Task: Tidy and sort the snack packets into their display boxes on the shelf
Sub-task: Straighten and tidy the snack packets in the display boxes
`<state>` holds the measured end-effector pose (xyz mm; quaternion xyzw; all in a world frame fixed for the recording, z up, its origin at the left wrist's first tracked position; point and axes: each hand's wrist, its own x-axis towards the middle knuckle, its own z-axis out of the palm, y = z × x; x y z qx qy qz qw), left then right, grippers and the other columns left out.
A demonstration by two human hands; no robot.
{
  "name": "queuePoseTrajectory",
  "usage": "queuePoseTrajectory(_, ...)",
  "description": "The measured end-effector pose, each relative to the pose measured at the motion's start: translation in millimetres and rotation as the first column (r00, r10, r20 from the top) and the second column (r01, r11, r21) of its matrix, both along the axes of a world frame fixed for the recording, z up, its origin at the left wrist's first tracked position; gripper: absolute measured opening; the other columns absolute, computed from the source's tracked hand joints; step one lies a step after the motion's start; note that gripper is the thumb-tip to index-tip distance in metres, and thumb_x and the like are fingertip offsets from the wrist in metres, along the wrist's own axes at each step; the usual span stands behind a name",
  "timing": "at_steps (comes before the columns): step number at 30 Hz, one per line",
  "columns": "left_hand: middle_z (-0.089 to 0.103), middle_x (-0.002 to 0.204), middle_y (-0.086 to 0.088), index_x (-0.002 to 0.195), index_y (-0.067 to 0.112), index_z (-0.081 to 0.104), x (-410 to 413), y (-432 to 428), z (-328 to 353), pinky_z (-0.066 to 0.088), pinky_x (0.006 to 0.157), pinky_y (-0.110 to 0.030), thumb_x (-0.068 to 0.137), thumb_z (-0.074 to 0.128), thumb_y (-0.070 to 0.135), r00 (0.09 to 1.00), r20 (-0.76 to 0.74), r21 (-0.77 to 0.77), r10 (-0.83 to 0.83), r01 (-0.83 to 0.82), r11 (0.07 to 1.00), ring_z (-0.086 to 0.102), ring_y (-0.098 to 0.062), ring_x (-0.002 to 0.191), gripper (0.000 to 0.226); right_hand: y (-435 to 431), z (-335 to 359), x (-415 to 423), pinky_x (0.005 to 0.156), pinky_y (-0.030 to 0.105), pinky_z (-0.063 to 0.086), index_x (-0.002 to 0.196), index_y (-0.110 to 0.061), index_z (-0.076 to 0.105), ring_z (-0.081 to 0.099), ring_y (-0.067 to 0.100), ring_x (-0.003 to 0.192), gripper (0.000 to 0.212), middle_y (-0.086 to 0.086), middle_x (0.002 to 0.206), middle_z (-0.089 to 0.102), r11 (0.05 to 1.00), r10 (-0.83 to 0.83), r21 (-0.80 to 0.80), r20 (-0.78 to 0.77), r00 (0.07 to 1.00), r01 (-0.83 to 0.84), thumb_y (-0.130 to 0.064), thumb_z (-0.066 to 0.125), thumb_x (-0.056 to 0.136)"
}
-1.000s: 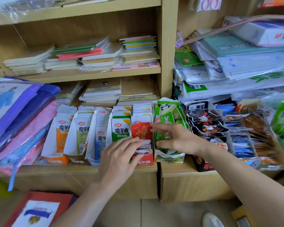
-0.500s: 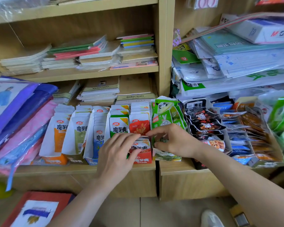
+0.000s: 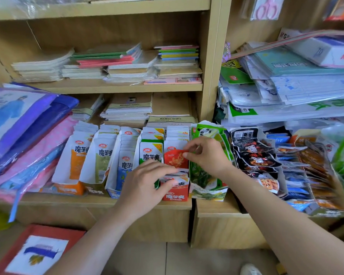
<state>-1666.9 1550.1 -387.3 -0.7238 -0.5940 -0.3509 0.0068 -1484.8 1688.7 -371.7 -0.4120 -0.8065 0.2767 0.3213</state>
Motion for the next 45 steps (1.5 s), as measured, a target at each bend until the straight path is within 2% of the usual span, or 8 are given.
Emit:
queuePoseTrajectory(4, 0.071, 0.110, 0.023, 0.115, 0.033, 0.075, 2, 0, 4, 0.053, 0.088, -0.023, 0.086, 0.063, 0.057, 0.989, 0.147, -0.018, -0.013, 0.015, 1.000, 0.062, 0.003, 0.108, 0.040, 1, 4, -8, 0.057, 0.016, 0.041, 0.072, -0.021, 0.066, 0.054, 0.000, 0.061, 0.018, -0.012, 0.067, 0.061, 0.999, -0.022, 0.050, 0.029, 0.999, 0.020, -0.016, 0.078, 0.084)
queuePoseTrajectory(8, 0.072, 0.108, 0.018, 0.116, 0.029, 0.074, 4, 8, 16, 0.052, 0.079, -0.013, 0.086, 0.068, 0.051, 0.847, 0.531, -0.032, 0.027, -0.012, 0.999, 0.066, 0.000, 0.103, 0.037, 3, 23, -2, 0.062, 0.034, 0.058, 0.082, -0.011, 0.065, 0.066, 0.019, 0.064, 0.011, 0.005, 0.072, 0.068, 0.996, -0.087, -0.027, -0.253, 0.964, 0.083, -0.012, 0.071, 0.091)
queuePoseTrajectory(16, 0.064, 0.125, 0.021, 0.130, 0.033, 0.061, -7, 35, 26, 0.049, 0.089, -0.023, 0.088, 0.076, 0.034, 0.628, 0.750, -0.168, 0.208, -0.124, 0.978, 0.059, 0.002, 0.114, 0.045, -2, 46, 19, 0.064, 0.028, 0.057, 0.092, -0.001, 0.056, 0.065, 0.018, 0.064, 0.007, 0.011, 0.075, 0.065, 0.970, -0.158, -0.240, -0.729, 0.666, -0.032, -0.004, 0.060, 0.097)
queuePoseTrajectory(23, 0.077, 0.099, 0.008, 0.108, 0.029, 0.071, -6, 45, 34, 0.057, 0.078, -0.031, 0.090, 0.076, 0.023, 0.399, 0.901, -0.175, 0.172, -0.030, 0.984, 0.073, -0.010, 0.094, 0.020, -11, 31, 10, 0.067, 0.031, 0.058, 0.094, -0.001, 0.055, 0.067, 0.023, 0.065, 0.007, 0.011, 0.071, 0.069, 0.871, -0.149, -0.420, -0.721, 0.677, -0.255, 0.005, 0.055, 0.097)
queuePoseTrajectory(28, 0.078, 0.094, 0.004, 0.097, 0.022, 0.073, -15, 47, 49, 0.056, 0.078, -0.035, 0.085, 0.079, 0.018, 0.320, 0.938, -0.079, 0.130, -0.168, 0.983, 0.074, -0.013, 0.090, 0.014, -15, 29, 11, 0.060, 0.031, 0.055, 0.104, -0.004, 0.064, 0.072, 0.023, 0.075, 0.019, 0.014, 0.083, 0.076, 0.865, 0.002, -0.443, -0.469, 0.883, -0.237, 0.002, 0.070, 0.087)
queuePoseTrajectory(35, 0.076, 0.106, 0.001, 0.110, 0.019, 0.074, -21, 48, 54, 0.058, 0.085, -0.033, 0.088, 0.077, 0.031, 0.542, 0.831, -0.092, 0.124, -0.087, 0.992, 0.071, -0.018, 0.103, 0.026, -15, 28, 11, 0.071, 0.052, 0.054, 0.109, -0.020, 0.073, 0.071, 0.019, 0.091, 0.021, -0.001, 0.101, 0.076, 0.947, 0.003, -0.296, -0.388, 0.921, -0.128, -0.020, 0.076, 0.088)
queuePoseTrajectory(38, 0.073, 0.090, 0.011, 0.102, 0.017, 0.074, -14, 47, 55, 0.050, 0.069, -0.016, 0.092, 0.073, 0.020, 0.684, 0.725, -0.109, 0.080, 0.000, 0.994, 0.068, -0.004, 0.086, 0.011, -22, 29, 7, 0.069, 0.031, 0.054, 0.105, -0.016, 0.075, 0.066, 0.011, 0.080, 0.018, 0.001, 0.096, 0.076, 0.969, 0.121, -0.167, -0.316, 0.941, -0.181, -0.017, 0.075, 0.088)
queuePoseTrajectory(45, 0.070, 0.122, 0.003, 0.118, 0.020, 0.072, -4, 40, 65, 0.049, 0.104, -0.049, 0.086, 0.071, 0.048, 0.767, 0.639, -0.201, 0.056, 0.096, 0.975, 0.063, -0.014, 0.118, 0.043, -23, 25, 4, 0.066, 0.028, 0.058, 0.084, -0.009, 0.074, 0.068, 0.015, 0.067, 0.004, 0.005, 0.077, 0.075, 0.974, 0.138, -0.131, -0.308, 0.941, -0.185, -0.005, 0.075, 0.086)
